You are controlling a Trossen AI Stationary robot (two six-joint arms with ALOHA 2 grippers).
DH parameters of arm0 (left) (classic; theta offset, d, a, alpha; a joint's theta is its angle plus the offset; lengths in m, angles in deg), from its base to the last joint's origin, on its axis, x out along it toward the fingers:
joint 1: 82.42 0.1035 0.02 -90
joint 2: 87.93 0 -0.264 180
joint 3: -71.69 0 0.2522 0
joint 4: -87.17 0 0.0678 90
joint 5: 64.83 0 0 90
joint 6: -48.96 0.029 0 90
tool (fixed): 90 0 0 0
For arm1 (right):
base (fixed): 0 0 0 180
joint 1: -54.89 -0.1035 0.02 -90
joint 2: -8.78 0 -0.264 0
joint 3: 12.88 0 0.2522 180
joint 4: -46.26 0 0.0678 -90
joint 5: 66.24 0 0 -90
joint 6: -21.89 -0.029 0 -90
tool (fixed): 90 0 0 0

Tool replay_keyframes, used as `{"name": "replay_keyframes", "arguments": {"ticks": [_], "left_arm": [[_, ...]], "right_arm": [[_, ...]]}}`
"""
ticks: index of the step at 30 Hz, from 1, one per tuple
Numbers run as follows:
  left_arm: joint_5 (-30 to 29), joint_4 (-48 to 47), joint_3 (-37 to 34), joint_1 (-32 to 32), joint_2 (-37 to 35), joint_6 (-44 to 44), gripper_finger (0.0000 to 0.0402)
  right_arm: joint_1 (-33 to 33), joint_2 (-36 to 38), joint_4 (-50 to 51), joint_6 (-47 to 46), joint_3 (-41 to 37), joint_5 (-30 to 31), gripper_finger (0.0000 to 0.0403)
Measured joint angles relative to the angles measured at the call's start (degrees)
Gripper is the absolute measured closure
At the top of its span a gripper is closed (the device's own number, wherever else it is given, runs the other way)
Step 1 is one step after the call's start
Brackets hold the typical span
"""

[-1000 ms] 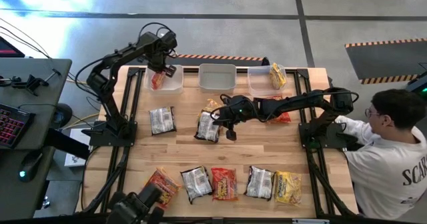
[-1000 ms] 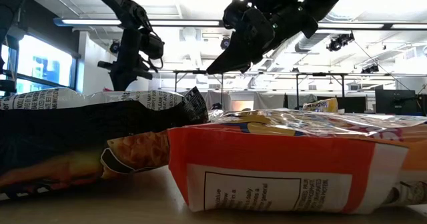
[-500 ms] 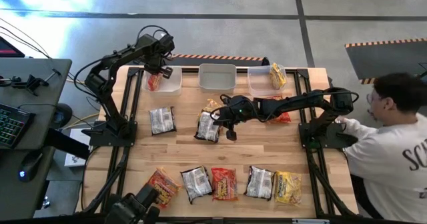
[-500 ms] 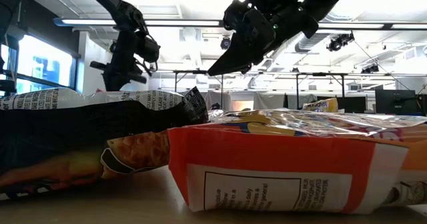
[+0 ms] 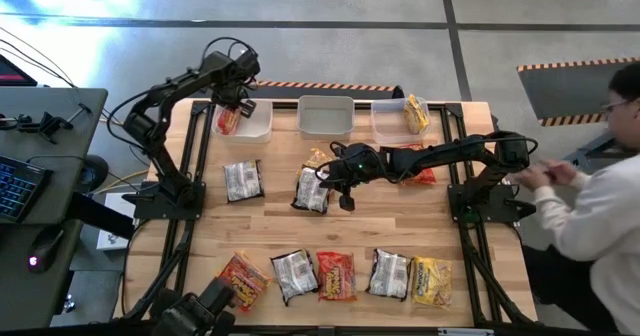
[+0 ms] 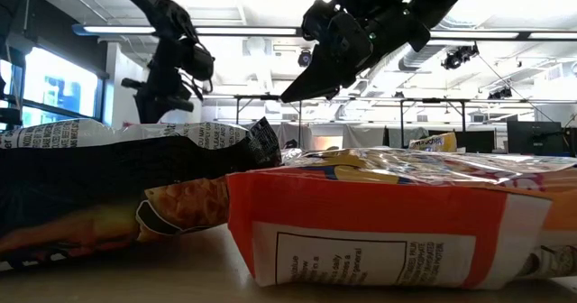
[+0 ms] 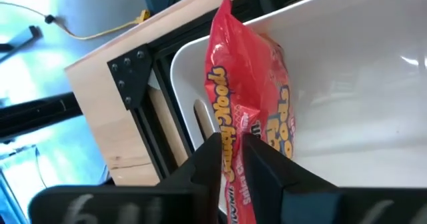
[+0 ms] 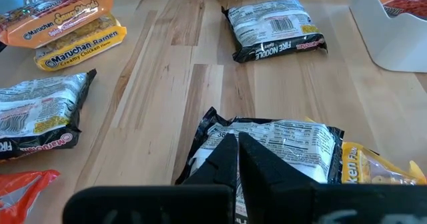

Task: Sort Maruchan noodles
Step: Put the orange noodle pack into the white bin, then adjust the white bin

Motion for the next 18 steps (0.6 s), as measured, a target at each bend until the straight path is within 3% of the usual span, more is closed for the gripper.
{"name": "replay_keyframes", "arguments": {"ticks": [10, 18], "left_arm": [[1.48, 0.62, 0.00, -0.16, -4.46, 5.37, 0.0326], [22.86, 15.90, -6.11, -2.73, -11.19, 10.90, 0.0384]], "right_arm": [[0.00, 0.00, -0.02, 0.00, 0.00, 0.24, 0.0403], [0.01, 0.00, 2.85, 1.09, 0.00, 3.89, 0.0403]]}}
